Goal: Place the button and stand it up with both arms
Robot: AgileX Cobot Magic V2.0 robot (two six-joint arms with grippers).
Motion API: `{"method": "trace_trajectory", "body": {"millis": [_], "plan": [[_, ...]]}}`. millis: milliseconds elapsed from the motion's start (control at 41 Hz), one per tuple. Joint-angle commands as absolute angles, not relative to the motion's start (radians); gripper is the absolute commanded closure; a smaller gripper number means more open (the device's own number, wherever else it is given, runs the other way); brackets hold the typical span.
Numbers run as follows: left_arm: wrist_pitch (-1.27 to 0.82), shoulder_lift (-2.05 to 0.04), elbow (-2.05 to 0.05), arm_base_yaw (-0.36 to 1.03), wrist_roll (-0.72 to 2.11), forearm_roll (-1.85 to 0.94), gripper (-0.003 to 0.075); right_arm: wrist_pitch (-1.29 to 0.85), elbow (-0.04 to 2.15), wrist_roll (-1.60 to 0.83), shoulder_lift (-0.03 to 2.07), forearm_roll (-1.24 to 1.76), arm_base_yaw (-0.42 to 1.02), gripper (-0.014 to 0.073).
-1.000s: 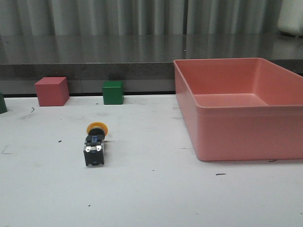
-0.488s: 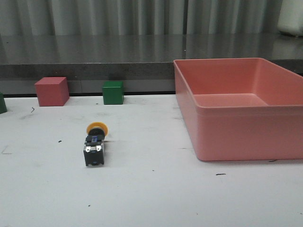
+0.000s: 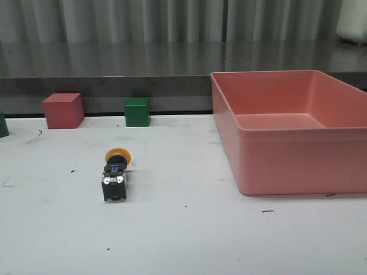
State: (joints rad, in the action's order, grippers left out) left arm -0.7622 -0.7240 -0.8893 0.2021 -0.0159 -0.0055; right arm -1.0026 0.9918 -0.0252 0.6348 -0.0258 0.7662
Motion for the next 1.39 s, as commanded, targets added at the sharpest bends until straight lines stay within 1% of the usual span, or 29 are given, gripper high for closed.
{"method": "trace_trajectory", "body": {"millis": [0, 220, 488, 683, 902, 1098, 1366], "plan": [[-0.731, -0.795, -0.949, 0.274, -0.013, -0.019, 0.0133, -0.939, 1.015, -0.036, 0.636, -0.037, 0.760, 0.0095], [-0.770, -1.003, -1.027, 0.437, -0.016, -0.019, 0.0133, -0.939, 1.015, -0.036, 0.636, -0.037, 0.760, 0.0095], [-0.895, -1.302, -1.162, 0.520, -0.113, 0.022, 0.0133, -0.939, 1.015, -0.036, 0.636, -0.037, 0.760, 0.0095], [-0.953, -1.513, -1.271, 0.549, -0.226, 0.037, 0.0134, -0.939, 1.015, -0.036, 0.636, -0.037, 0.760, 0.0095], [-1.031, -1.710, -1.408, 0.550, -0.316, 0.041, 0.0134, -0.939, 1.015, -0.036, 0.636, -0.037, 0.760, 0.0095], [-1.058, -1.842, -1.510, 0.550, -0.370, 0.041, 0.0134, -0.939, 1.015, -0.036, 0.636, -0.037, 0.760, 0.0095], [-1.051, -1.962, -1.600, 0.548, -0.426, 0.060, 0.0134, -0.939, 1.015, -0.036, 0.636, -0.037, 0.760, 0.0095]]}}
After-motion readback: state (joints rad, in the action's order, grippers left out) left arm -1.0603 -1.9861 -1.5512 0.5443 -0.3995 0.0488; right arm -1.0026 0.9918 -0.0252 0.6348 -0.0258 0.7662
